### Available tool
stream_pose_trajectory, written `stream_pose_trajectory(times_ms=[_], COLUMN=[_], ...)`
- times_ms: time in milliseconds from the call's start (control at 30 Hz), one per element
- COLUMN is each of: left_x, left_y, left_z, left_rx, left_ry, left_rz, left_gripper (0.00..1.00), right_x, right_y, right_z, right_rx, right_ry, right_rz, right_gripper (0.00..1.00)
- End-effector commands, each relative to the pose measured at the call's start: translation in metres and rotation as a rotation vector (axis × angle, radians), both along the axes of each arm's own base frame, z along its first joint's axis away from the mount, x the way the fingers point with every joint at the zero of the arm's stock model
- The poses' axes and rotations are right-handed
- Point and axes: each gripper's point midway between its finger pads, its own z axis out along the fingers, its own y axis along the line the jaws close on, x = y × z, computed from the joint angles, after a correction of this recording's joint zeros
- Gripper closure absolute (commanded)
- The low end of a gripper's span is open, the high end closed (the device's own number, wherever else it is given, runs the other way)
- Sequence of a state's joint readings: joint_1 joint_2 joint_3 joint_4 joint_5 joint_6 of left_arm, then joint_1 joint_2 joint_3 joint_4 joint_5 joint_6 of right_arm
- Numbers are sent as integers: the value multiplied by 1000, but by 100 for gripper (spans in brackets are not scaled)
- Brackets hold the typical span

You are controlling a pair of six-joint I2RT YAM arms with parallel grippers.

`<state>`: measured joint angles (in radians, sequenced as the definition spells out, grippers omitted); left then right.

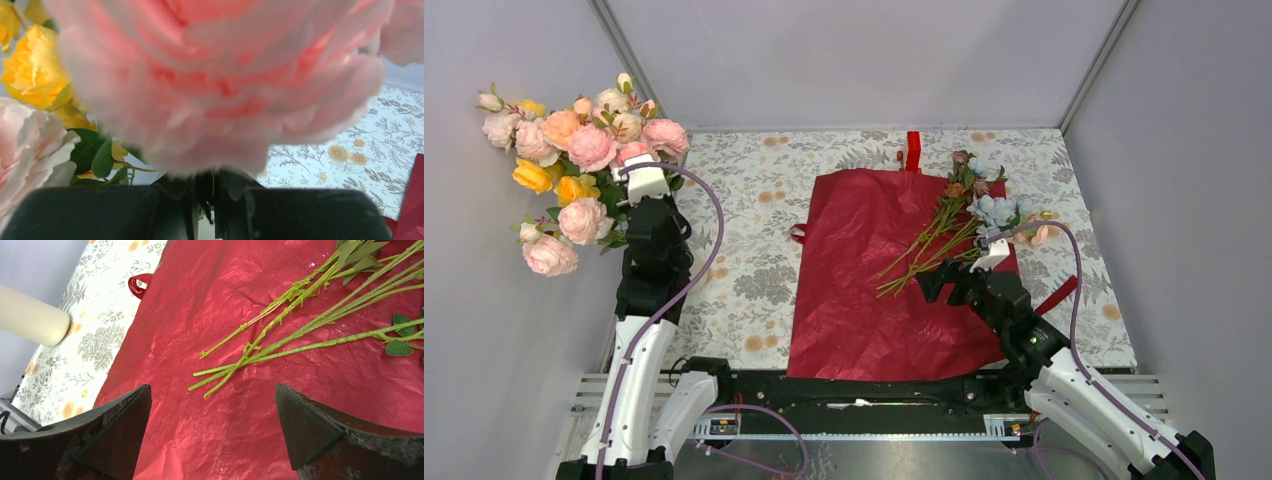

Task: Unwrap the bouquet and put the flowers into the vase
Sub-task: Insert the fake flower into the vase.

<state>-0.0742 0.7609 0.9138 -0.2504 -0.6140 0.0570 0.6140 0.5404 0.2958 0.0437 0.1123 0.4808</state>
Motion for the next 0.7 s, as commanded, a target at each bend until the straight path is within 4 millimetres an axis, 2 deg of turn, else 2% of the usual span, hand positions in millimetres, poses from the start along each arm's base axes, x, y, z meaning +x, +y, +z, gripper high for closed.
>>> stream_pose_trajectory(times_ms=[0,333,600,667], left_x=[-7,-13,-19,-20], left_y=[0,-6,-8,-8], left_z=[-11,-10,-15,-16], left_rx=[-42,-88,-111,-113], left_ry=[31,33,47,48], left_rz=[8,-19,-23,-20], left_gripper=[89,58,47,41], right_x=[4,5,6,6], right_y=[1,2,3,3], right_z=[10,10,10,10], right_rx=[32,28,24,24], right_ry=[-33,-26,-23,-22], right_rz=[-8,-8,-8,-7], right_gripper=[0,0,0,0])
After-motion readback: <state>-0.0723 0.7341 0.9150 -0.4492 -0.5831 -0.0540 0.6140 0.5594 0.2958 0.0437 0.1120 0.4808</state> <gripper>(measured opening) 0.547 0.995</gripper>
